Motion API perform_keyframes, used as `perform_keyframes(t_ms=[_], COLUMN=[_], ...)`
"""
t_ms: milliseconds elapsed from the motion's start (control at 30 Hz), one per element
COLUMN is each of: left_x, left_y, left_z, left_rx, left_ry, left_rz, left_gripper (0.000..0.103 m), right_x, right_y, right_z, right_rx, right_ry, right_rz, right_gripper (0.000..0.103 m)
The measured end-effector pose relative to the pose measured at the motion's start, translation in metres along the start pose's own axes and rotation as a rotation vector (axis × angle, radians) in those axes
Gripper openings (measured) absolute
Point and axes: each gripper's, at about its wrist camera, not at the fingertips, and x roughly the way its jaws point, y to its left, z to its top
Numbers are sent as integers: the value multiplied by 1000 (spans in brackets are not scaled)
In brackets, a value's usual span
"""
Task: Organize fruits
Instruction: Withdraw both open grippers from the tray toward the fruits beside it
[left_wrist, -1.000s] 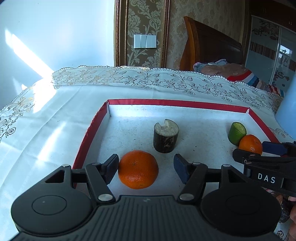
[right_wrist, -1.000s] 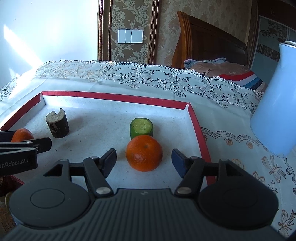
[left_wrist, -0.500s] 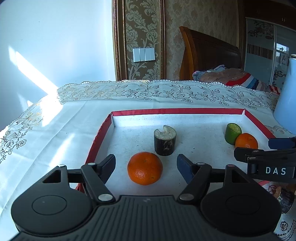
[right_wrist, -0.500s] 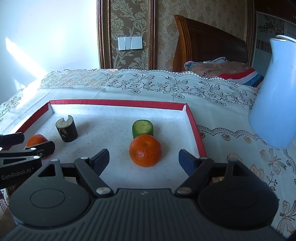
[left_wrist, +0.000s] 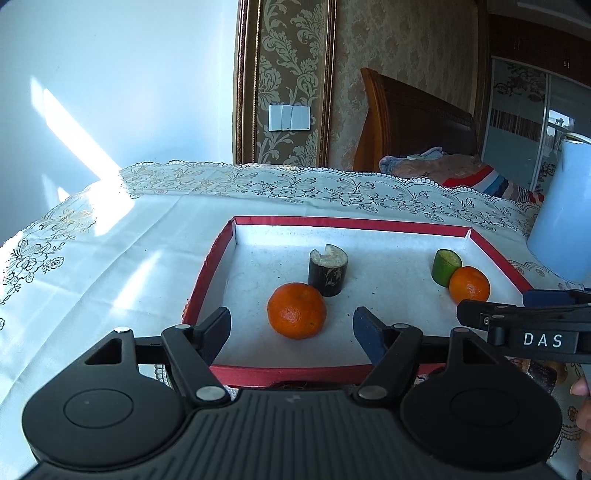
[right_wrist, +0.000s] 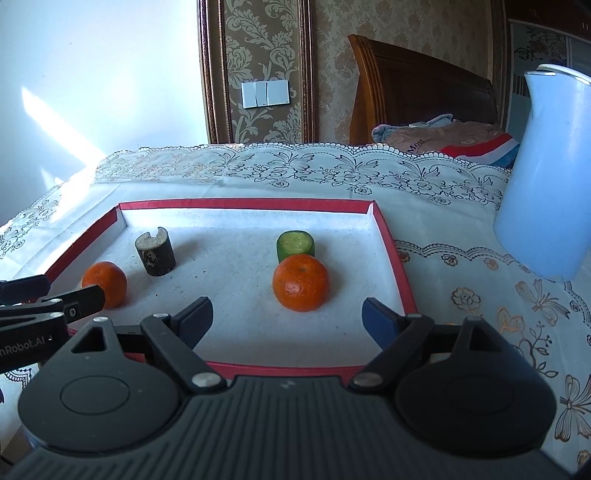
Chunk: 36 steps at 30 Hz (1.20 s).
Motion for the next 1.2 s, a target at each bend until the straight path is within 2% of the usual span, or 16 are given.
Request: perform_keyframes(t_ms=[233,400,733,1200], left_x=[-12,-24,-31,-39], left_y=[7,9,11,7], left_z=[-9,-17,-25,-35], left_rx=[-13,-4,0,40], left_ry=[-7,-36,-14,0], left_rz=[-13,-12,-48,-81], left_gripper=[73,73,73,73], right_x=[-10,-20,-35,-45], right_y=[2,7,11,0], right_z=[-10,-16,-28,-41], right_rx=[3,-20,-44,-2], right_ry=[0,-31,-55,-60], right_rz=[16,6,9,14], right_gripper=[89,92,93,96])
